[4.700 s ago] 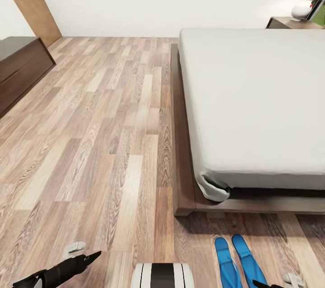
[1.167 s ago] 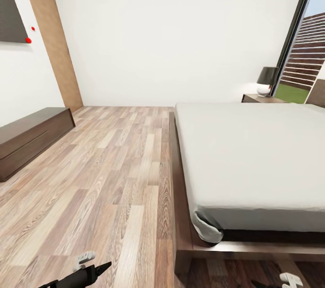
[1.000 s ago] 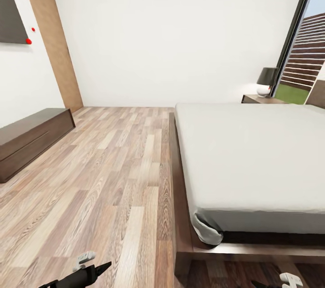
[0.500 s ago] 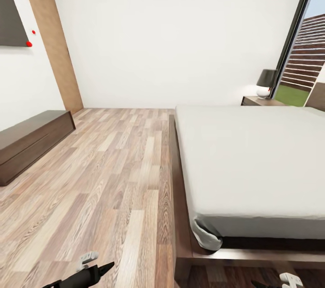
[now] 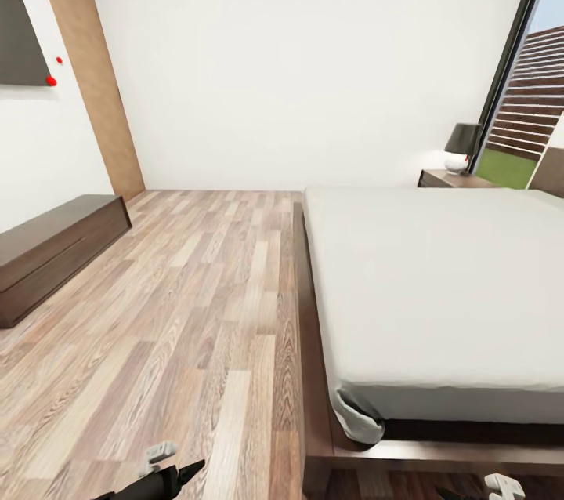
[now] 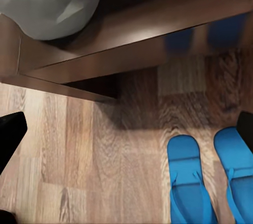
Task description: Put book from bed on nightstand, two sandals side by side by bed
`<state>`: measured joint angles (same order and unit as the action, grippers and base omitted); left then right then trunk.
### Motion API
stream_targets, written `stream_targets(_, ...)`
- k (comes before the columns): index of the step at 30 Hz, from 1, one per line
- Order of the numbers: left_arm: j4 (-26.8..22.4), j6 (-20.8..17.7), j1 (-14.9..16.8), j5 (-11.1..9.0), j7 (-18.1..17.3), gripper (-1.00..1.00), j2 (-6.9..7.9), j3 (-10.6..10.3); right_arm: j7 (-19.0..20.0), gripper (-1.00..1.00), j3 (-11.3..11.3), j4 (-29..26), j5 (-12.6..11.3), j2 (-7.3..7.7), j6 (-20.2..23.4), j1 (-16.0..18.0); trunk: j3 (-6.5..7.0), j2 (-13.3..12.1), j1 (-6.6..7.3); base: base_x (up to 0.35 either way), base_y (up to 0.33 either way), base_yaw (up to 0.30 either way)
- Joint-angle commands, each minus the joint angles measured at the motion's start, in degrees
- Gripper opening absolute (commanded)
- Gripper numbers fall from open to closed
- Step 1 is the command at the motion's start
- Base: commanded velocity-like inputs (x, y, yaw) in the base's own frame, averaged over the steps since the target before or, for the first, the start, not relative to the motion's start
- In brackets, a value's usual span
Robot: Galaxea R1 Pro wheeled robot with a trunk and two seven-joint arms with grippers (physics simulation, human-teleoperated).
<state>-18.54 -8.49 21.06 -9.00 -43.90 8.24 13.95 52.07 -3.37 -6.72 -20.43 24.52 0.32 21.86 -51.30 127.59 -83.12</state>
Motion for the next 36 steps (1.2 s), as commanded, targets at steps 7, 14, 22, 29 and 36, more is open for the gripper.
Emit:
stream_targets(7, 1.3, 3.6, 0.0, -0.4, 2.3, 1.0, -1.17, 0.1, 0.2, 1.0, -0.3, 0.0, 0.2, -0.04, 0.0, 0.0, 1.21, -2.8, 1.55, 0.0, 0.0, 0.0)
stream_targets(14, 2.5, 6.9, 0.0, -0.4, 4.3, 1.0, -1.94, 0.0, 0.2, 1.0, -0.3, 0.1, 0.2, -0.08, 0.0, 0.0, 2.47, -5.6, 3.09, 0.0, 0.0, 0.0)
stream_targets(22, 3.8, 11.5, -0.1, -0.4, 8.5, 1.0, -2.93, 0.0, 0.1, 1.0, -0.3, 0.1, 0.2, -0.09, 0.0, 0.0, 3.9, -8.8, 4.85, 0.0, 0.0, 0.0)
stream_targets(29, 5.7, 15.0, -0.1, -0.2, 11.2, 1.0, -4.39, -0.1, -3.6, 1.0, -0.2, 0.2, 0.2, -0.34, -0.1, 0.0, 5.16, -11.6, 6.39, 0.0, 0.0, 0.0)
stream_targets(36, 6.2, 15.6, -0.1, -0.1, 13.3, 1.0, -5.61, -0.1, -22.7, 1.0, 0.1, 0.4, 0.7, -9.5, -0.3, 0.0, 6.41, -14.4, 7.92, 0.0, 0.0, 0.0)
